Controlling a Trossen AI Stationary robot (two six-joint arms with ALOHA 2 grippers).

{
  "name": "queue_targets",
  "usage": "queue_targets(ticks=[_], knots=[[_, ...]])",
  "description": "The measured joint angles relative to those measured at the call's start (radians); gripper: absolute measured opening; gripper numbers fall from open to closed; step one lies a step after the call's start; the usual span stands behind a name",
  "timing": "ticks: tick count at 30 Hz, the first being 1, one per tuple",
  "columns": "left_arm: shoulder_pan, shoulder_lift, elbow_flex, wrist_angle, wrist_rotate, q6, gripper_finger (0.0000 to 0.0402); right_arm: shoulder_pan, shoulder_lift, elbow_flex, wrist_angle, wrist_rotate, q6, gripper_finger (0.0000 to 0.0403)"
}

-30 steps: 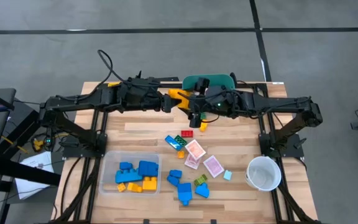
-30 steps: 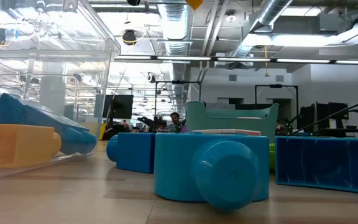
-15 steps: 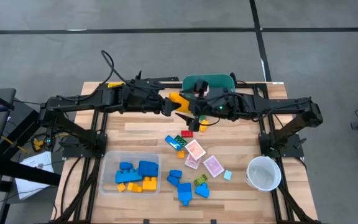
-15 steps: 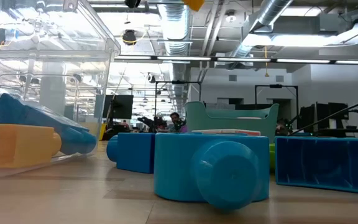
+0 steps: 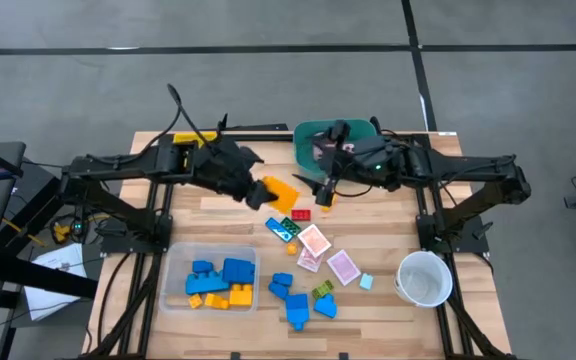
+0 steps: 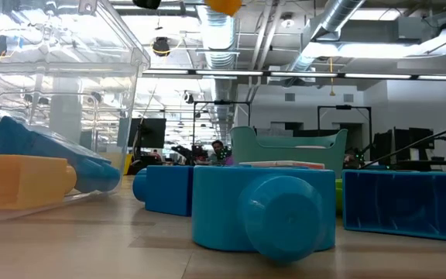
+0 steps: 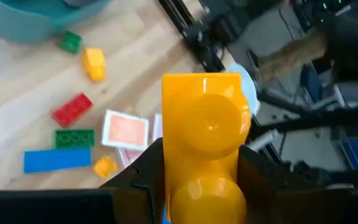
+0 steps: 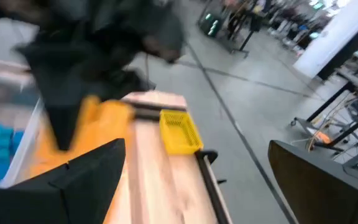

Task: Pick & Place Toys
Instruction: Put the yellow game pieces into the transparent bin

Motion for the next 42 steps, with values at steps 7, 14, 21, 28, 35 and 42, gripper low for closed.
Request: queue_targets(ticks=[7,14,21,28,35,42], knots=[[-0.090,-0.034,-0.001,-0.171,0.035,-0.004,0.0126,-0.017,-0.046,0.000,-0.025,0.007,0.061,0.0386],[-0.213,-0.063,0.000,-0.267,0.034,-0.088,0.0126,-0.052,-0.055,0.000,-0.097,0.007,0.135,0.0386],[-0.360,-0.077,0.000,-0.435,0.036,-0.223,0.0126,-0.068,-0.046,0.000,-0.189,-0.001,0.203,0.0386],[-0.492,-0.078,-0.005,-0.601,0.035,-0.355,0.0126,-0.069,-0.047,0.000,-0.192,0.000,0.231,0.0386],[-0.599,-0.078,-0.087,-0.627,0.034,-0.522,0.0126,-0.069,-0.047,0.000,-0.200,0.002,0.258,0.0386],[-0.693,-0.078,-0.224,-0.611,0.023,-0.769,0.0126,-0.069,-0.047,0.000,-0.208,0.003,0.283,0.0386]])
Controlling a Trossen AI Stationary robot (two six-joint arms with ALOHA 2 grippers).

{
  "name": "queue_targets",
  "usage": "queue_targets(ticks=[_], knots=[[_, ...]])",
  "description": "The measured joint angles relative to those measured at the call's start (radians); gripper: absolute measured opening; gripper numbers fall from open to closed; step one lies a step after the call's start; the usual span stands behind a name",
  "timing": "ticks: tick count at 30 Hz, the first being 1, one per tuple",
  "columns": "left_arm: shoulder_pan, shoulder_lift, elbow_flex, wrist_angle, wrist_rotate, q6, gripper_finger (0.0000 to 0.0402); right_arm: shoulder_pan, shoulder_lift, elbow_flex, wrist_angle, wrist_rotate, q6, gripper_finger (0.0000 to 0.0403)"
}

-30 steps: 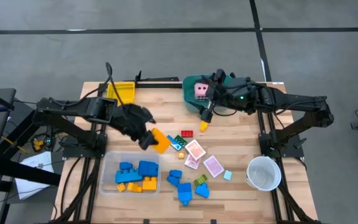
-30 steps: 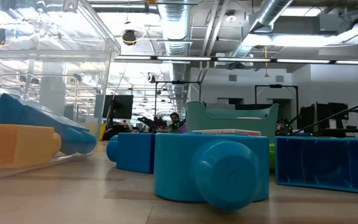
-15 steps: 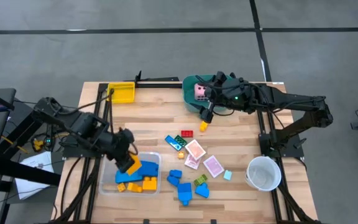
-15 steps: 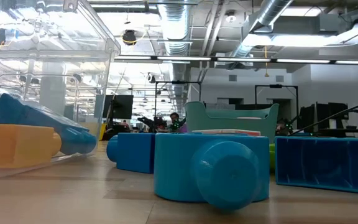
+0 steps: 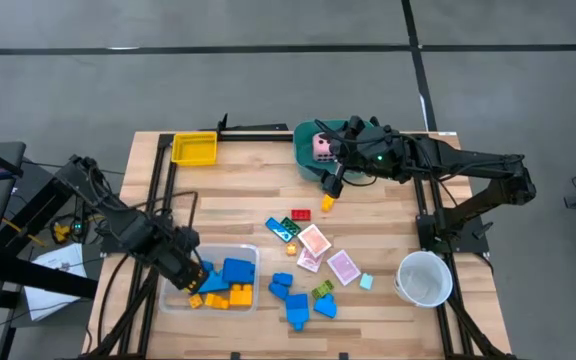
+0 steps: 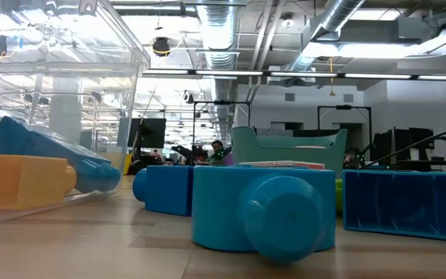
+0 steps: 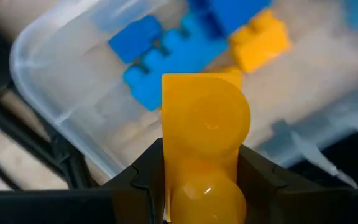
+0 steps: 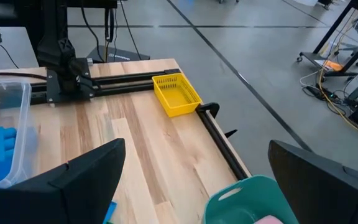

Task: Pick & Place Toys
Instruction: Put the yellow game pieces into the transparent bin

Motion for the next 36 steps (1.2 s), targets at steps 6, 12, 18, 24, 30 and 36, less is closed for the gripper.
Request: queue_targets(ticks=[6,12,18,24,30,36], knots=[[-0.058,0.001,-0.093,0.022,-0.055,-0.254,0.0131,0.000,0.000,0.000,0.000,0.000,0.000,0.0386],[-0.095,0.001,-0.142,0.028,-0.126,-0.462,0.0126,0.000,0.000,0.000,0.000,0.000,0.000,0.0386],[-0.101,0.001,-0.169,0.037,-0.147,-0.557,0.0133,0.000,0.000,0.000,0.000,0.000,0.003,0.0386],[-0.097,0.001,-0.207,0.067,-0.147,-0.579,0.0131,0.000,0.000,0.000,0.000,0.000,0.003,0.0386],[-0.084,0.003,-0.241,0.079,-0.147,-0.582,0.0133,0.000,0.000,0.000,0.000,0.000,0.000,0.0386],[-0.080,0.003,-0.283,0.111,-0.147,-0.582,0.0135,0.000,0.000,0.000,0.000,0.000,0.000,0.0386]])
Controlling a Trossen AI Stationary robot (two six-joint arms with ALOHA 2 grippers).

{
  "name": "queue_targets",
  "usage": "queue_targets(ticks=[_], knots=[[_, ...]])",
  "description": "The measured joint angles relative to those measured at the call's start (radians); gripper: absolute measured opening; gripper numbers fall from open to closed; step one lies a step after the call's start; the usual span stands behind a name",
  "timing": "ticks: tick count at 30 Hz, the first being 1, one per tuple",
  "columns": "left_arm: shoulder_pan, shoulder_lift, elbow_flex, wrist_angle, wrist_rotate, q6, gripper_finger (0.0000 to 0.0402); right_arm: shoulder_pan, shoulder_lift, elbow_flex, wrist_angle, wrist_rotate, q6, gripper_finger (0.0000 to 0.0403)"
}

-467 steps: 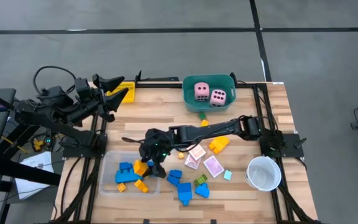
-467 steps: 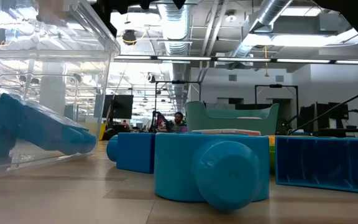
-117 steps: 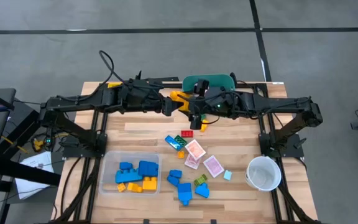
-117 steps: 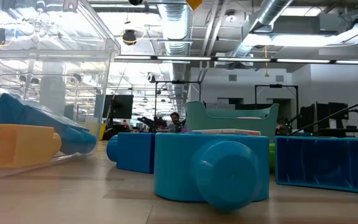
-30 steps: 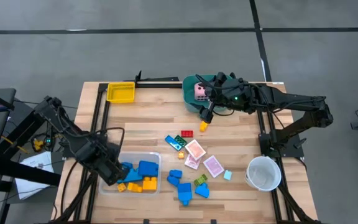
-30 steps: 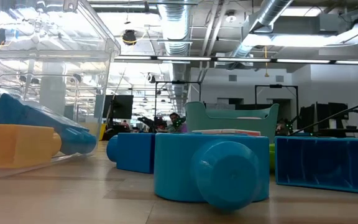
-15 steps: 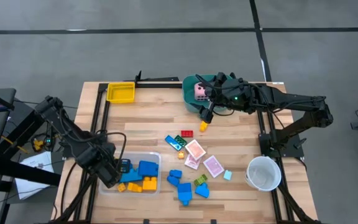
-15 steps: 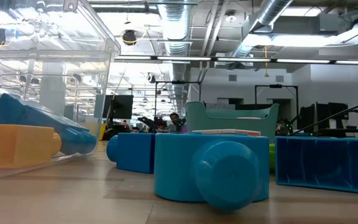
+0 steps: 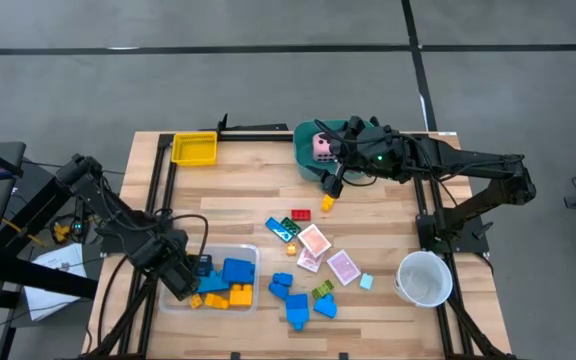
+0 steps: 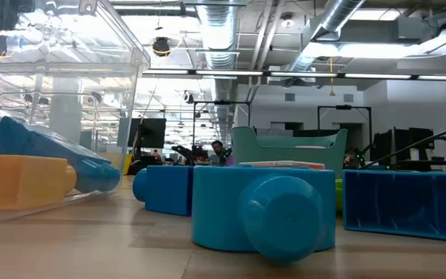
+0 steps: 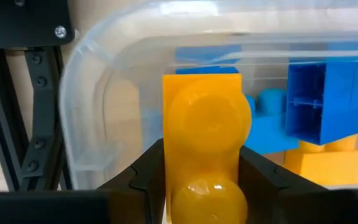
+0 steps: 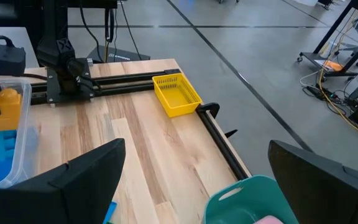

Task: Pick & Place Toys
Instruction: Put the yellow game pieces into the transparent bin

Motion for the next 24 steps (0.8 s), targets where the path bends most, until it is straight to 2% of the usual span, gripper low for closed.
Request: queue_targets(ticks=[6,16,24], knots=[[0.000,0.001,-0.008,0.023,-0.001,0.001,0.0141,0.000,0.000,0.000,0.001,0.000,0.000,0.0386],[0.000,0.001,-0.007,0.022,-0.004,0.003,0.0181,0.000,0.000,0.000,0.011,0.000,0.000,0.0386],[0.000,0.001,-0.007,0.021,-0.005,0.008,0.0193,0.000,0.000,0.000,0.012,0.000,0.000,0.0386]])
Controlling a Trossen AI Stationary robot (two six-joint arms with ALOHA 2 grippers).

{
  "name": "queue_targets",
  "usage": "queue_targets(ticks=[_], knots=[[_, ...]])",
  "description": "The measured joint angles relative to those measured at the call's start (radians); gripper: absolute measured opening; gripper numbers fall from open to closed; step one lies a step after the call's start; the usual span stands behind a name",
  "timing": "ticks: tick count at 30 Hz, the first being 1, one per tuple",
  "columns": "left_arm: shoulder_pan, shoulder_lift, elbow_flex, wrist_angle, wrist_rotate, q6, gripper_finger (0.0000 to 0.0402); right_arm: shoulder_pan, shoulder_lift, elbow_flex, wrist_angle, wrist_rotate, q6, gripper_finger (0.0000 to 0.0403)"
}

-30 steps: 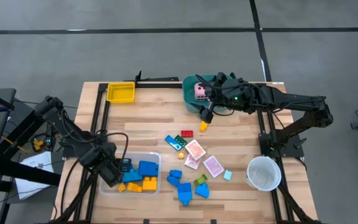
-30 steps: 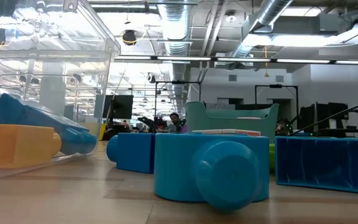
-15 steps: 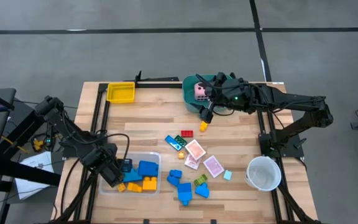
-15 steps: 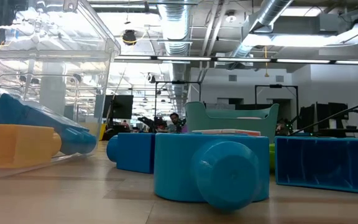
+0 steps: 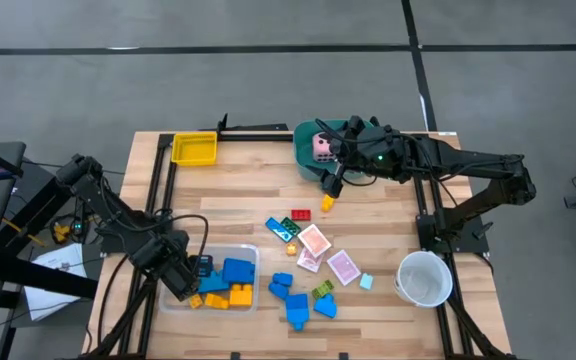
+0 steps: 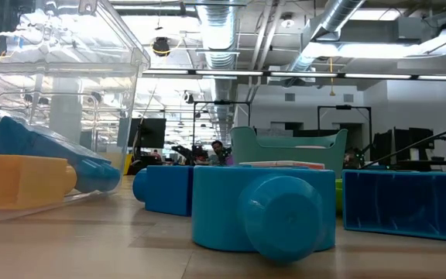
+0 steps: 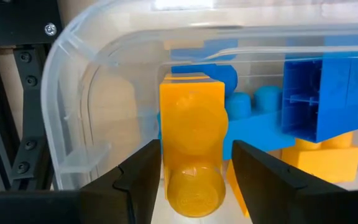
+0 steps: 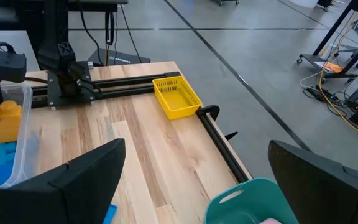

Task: Pick & Place Toys
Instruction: Put the yellow game pieces into the transparent bin, then adjust the transparent bin on the table

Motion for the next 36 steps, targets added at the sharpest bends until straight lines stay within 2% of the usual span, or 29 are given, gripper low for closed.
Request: queue_targets(ticks=[13,25,31,36], knots=[[0.000,-0.021,0.000,-0.019,0.024,0.027,0.0195,0.000,0.000,0.000,0.001,0.000,0.000,0.0386],[0.000,-0.155,0.000,-0.101,0.031,0.020,0.0196,-0.007,0.000,0.000,0.016,0.000,0.000,0.0386],[0.000,-0.219,0.000,-0.093,0.000,0.028,0.0195,-0.007,0.000,0.000,0.016,0.000,0.000,0.0386],[0.000,-0.280,0.000,-0.035,-0.094,0.073,0.0195,-0.007,0.000,0.000,0.016,0.000,0.000,0.0386]])
